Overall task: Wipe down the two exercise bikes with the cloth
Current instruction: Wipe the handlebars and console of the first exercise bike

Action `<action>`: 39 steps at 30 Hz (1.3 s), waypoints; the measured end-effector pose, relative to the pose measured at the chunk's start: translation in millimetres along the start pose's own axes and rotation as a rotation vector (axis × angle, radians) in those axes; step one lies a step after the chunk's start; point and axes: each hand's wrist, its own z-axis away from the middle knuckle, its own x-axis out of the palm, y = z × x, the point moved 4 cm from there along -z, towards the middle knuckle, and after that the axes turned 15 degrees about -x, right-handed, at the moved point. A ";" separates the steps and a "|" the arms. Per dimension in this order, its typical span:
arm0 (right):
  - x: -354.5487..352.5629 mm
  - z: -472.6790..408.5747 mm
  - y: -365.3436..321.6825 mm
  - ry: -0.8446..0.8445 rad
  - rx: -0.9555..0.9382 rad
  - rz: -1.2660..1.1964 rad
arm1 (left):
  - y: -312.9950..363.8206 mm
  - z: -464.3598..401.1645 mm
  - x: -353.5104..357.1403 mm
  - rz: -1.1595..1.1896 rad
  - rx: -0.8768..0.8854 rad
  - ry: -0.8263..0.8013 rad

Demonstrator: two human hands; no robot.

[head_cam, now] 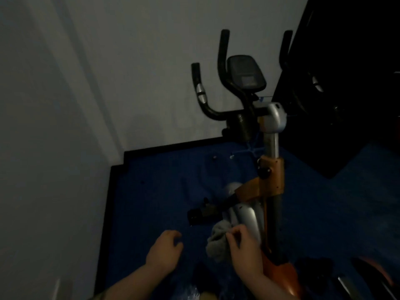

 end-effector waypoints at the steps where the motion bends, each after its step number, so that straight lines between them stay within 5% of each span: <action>1: -9.1 -17.0 0.4 0.028 -0.019 -0.023 | 24.6 -8.8 -5.3 0.034 0.034 0.016; 13: -135.7 -166.3 -77.9 0.585 -0.267 -0.331 | 260.7 -48.0 -108.4 0.683 0.469 0.272; 16: -151.4 -191.3 -108.5 0.655 -0.358 -0.347 | 294.2 -53.8 -121.2 0.803 0.516 0.226; 25: -81.5 -258.0 -143.2 0.420 -0.452 0.185 | 306.2 -79.4 -104.4 0.875 0.500 -0.017; 39: -92.1 -270.0 -139.0 0.444 -0.589 0.292 | 310.9 -99.1 -103.1 0.911 0.498 -0.144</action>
